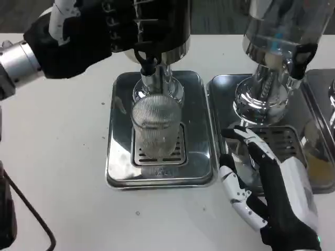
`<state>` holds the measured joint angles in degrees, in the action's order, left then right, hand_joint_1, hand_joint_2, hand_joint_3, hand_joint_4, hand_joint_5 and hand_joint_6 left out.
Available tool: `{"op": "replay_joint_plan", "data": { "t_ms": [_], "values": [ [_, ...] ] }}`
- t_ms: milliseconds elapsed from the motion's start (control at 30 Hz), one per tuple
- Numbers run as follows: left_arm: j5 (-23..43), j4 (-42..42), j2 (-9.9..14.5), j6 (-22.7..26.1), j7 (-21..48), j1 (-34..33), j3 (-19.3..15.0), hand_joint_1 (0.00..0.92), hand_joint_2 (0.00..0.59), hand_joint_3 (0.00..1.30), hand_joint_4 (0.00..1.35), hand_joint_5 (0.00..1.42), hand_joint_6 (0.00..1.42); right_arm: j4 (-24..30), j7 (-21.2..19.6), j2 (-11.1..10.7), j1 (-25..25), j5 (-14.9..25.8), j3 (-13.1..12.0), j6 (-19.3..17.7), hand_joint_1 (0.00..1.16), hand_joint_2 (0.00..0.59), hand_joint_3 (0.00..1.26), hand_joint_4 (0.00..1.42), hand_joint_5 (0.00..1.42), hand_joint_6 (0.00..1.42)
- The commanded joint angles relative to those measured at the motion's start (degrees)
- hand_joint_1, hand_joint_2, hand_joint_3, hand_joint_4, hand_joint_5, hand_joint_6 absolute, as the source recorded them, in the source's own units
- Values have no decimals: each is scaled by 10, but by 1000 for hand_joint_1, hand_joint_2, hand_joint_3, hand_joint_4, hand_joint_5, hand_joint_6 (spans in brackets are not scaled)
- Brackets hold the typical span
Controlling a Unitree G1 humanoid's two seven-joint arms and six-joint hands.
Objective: Grasp the cup under the faucet to collect the drink, then remove the cup.
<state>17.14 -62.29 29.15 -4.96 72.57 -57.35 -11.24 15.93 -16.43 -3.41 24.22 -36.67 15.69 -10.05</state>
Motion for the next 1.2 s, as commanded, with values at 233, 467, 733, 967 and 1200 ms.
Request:
{"op": "replay_joint_plan", "data": {
  "t_ms": [233,467,733,967,1200],
  "values": [
    [-24,-12,-13,-33,-7,7,13,0,19,201,137,217,129,2,-3,-2,9,7,-4,-1,286,474,308,174,198,200],
    [-32,-20,-13,-46,-17,11,13,0,22,202,137,221,133,4,-2,-2,10,7,-4,-1,284,469,308,174,208,210],
    [-40,-22,-9,-62,-27,19,15,0,22,211,137,223,139,2,-1,0,8,11,-1,0,281,468,308,176,209,214],
    [-51,-18,-11,-93,-39,33,15,0,22,213,137,223,145,1,1,0,6,14,1,1,280,467,308,177,209,215],
    [-61,-8,-12,-139,-55,50,23,0,21,213,137,223,136,4,4,0,10,17,2,2,279,469,308,185,210,215]
  ]
}}
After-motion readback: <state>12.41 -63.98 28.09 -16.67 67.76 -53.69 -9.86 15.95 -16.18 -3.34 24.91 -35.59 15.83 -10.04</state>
